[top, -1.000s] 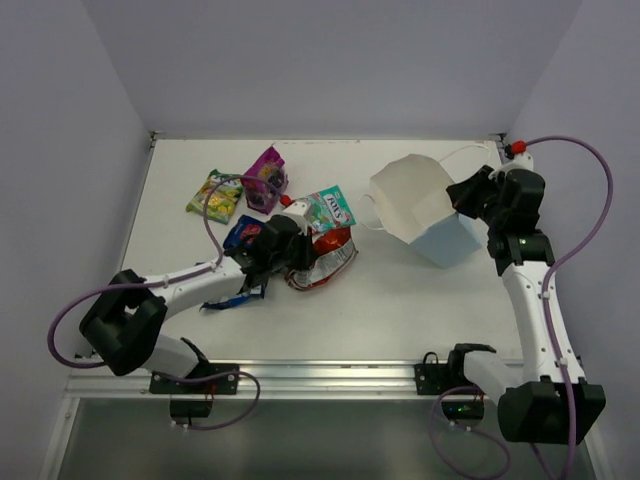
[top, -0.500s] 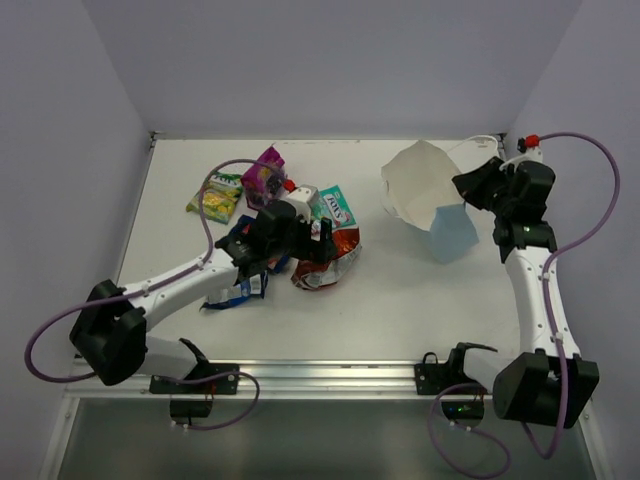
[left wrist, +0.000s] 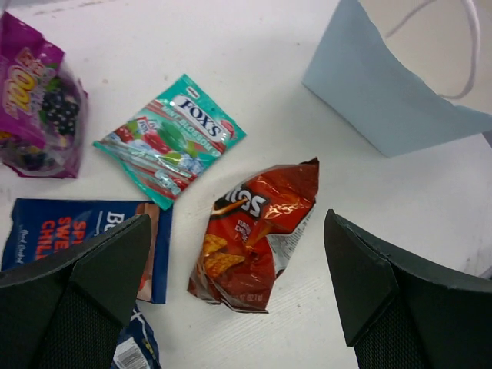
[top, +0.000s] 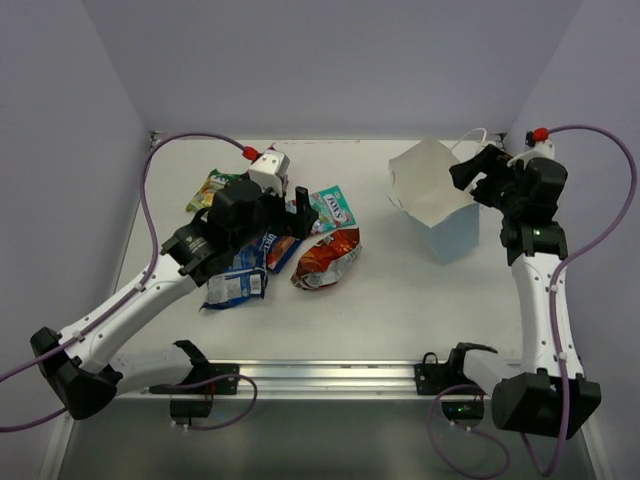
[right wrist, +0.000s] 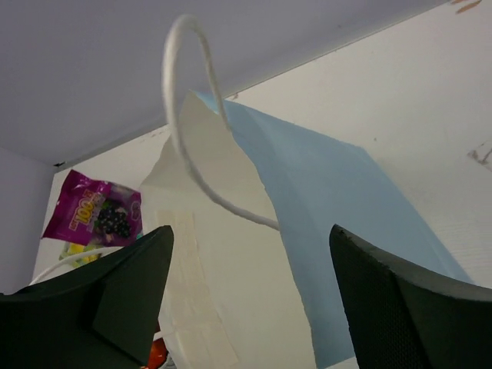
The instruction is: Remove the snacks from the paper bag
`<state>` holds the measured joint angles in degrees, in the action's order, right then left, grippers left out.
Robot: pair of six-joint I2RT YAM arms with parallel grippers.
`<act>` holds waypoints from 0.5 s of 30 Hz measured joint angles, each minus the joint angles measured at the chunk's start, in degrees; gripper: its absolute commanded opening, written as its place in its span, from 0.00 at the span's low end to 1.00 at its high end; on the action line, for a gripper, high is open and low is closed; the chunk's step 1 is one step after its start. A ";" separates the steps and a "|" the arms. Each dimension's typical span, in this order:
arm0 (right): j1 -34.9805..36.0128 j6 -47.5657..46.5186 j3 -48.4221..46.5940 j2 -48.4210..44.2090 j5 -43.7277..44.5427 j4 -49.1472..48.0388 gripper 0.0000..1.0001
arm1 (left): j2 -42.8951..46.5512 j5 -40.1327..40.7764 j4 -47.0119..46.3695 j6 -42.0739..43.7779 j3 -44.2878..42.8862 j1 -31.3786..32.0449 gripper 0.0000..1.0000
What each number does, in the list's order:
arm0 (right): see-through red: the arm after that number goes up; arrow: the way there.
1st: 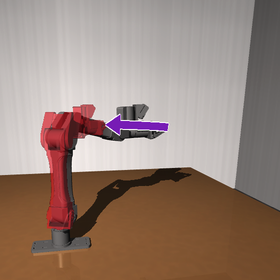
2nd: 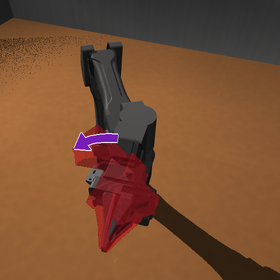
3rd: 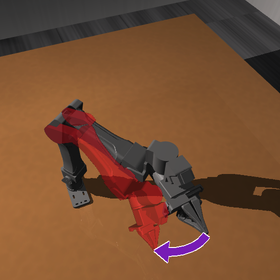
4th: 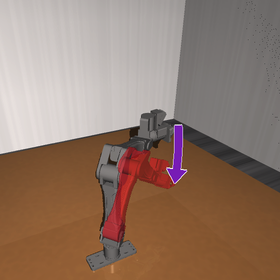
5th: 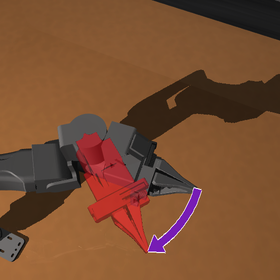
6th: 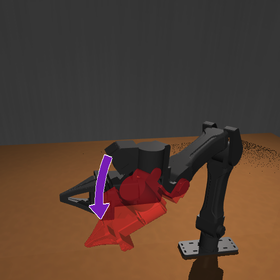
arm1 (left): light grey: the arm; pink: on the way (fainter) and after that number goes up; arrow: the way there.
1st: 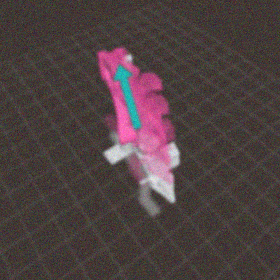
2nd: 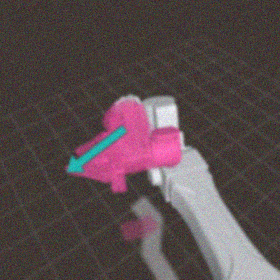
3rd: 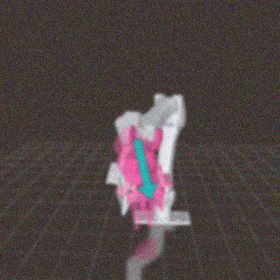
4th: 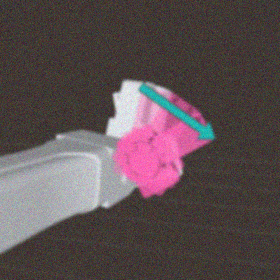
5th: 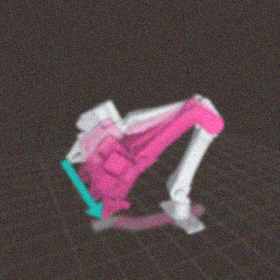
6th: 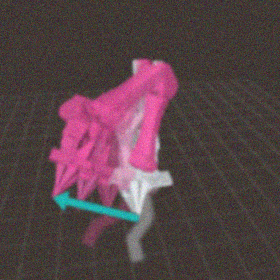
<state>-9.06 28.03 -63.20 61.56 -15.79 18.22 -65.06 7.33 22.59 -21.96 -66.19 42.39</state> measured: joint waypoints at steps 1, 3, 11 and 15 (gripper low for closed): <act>0.00 -0.61 -0.57 -0.55 0.44 0.46 0.89 | 0.00 1.25 0.94 0.31 -0.90 0.00 1.00; 0.00 -1.49 -1.73 -1.68 1.92 1.33 0.97 | 0.02 3.54 2.71 0.81 -2.21 0.00 1.00; -0.02 -5.42 -3.13 -4.44 9.51 4.13 0.99 | 1.40 9.92 6.54 2.54 -3.26 0.00 1.00; 0.00 -7.13 -3.45 -5.11 12.44 5.62 0.99 | 2.78 12.74 7.69 3.19 -3.91 0.00 1.00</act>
<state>-9.06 20.91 -66.65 56.45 -3.36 23.83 -62.28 20.08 30.28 -18.76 -70.11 42.39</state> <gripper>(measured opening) 0.987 0.997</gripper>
